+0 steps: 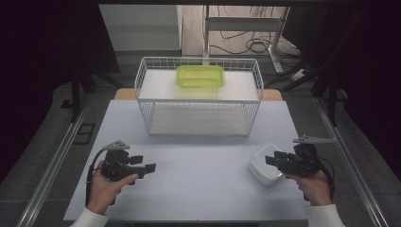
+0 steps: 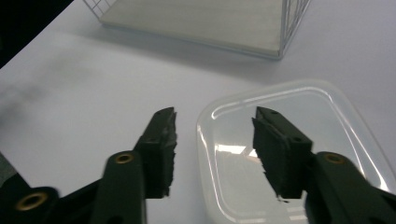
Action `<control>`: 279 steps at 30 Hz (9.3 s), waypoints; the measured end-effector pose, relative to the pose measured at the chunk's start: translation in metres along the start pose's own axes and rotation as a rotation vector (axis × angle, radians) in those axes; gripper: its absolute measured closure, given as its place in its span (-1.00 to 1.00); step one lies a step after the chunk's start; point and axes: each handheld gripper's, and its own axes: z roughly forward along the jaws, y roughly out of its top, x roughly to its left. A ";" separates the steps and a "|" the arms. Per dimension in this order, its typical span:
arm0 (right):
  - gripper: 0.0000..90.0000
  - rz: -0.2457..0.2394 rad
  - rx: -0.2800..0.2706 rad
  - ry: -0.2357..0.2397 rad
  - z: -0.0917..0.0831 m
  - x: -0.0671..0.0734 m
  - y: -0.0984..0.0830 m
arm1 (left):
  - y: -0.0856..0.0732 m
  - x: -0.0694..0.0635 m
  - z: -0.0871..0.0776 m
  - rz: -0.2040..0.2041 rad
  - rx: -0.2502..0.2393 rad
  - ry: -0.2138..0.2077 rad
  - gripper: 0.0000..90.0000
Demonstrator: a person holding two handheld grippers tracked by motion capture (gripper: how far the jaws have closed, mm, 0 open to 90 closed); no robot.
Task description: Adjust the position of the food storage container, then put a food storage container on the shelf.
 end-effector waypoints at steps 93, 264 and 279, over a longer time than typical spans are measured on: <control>0.99 0.089 0.236 -0.288 0.043 -0.085 0.004 | -0.002 0.004 0.019 -0.015 0.047 -0.008 -0.36; 0.09 0.191 0.090 0.314 0.137 0.045 0.007 | 0.017 0.011 0.110 -0.359 0.101 -0.378 0.15; 0.55 0.306 0.093 0.387 0.141 0.042 -0.003 | 0.012 0.008 0.107 -0.392 0.113 -0.424 0.65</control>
